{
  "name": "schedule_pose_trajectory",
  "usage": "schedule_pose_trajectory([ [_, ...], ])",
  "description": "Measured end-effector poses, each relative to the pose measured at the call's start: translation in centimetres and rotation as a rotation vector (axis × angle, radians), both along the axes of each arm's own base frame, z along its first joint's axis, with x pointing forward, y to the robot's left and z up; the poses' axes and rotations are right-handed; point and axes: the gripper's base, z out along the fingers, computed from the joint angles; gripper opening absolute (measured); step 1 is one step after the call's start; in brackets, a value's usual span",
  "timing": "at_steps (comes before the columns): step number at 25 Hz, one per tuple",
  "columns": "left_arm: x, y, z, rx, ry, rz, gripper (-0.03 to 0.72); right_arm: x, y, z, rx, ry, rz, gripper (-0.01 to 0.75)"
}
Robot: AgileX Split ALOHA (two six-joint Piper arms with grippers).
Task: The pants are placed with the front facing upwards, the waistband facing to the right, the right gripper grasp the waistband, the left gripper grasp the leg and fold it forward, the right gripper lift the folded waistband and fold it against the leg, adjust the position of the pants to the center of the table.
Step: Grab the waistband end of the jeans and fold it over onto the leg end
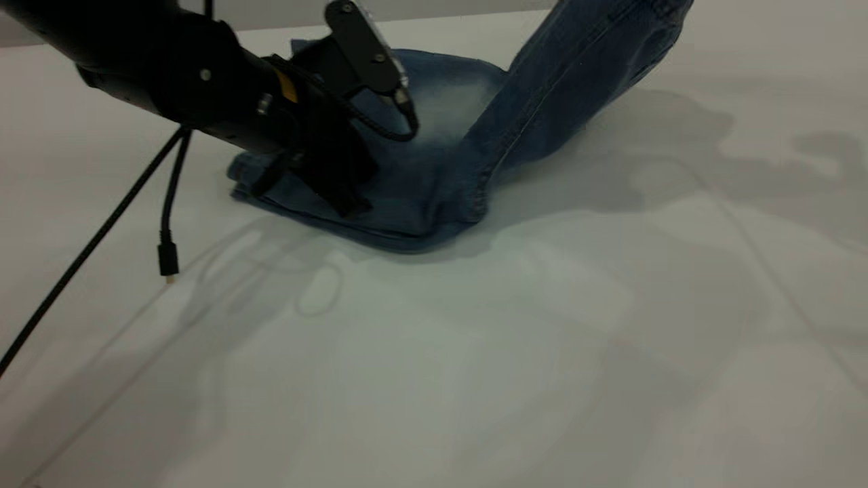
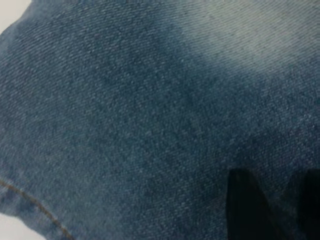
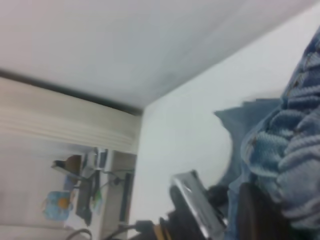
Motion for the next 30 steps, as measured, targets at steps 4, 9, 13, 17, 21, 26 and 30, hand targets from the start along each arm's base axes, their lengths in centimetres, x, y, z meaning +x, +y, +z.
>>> schedule_pose_trajectory([
  [4, -0.3, -0.5, 0.2, 0.006, 0.010, -0.015, 0.269, 0.0, 0.0, 0.0, 0.002, 0.000, 0.003, 0.078],
  [9, 0.2, 1.2, 1.8, 0.031, 0.035, 0.026, 0.269, 0.0, 0.0, 0.0, 0.003, 0.000, 0.003, 0.078],
  [13, 0.6, 0.1, 4.0, -0.028, -0.072, 0.002, 0.272, 0.0, 0.3, 0.0, 0.007, -0.001, 0.011, 0.078],
  [17, -0.2, -2.0, 4.0, -0.051, -0.104, -0.053, 0.272, -0.1, 0.8, 0.1, 0.011, -0.003, 0.031, 0.078],
  [21, -0.7, -2.7, 2.7, -0.061, -0.087, -0.060, 0.272, -0.3, 1.8, 0.3, 0.037, -0.013, 0.078, 0.078],
  [26, -1.6, -4.0, 0.8, -0.096, -0.056, -0.057, 0.272, -0.7, 2.9, 0.6, 0.067, -0.030, 0.138, 0.078],
  [30, -2.5, -5.8, 0.3, -0.129, -0.074, -0.096, 0.272, -0.8, 3.0, 0.9, 0.094, -0.040, 0.157, 0.078],
])
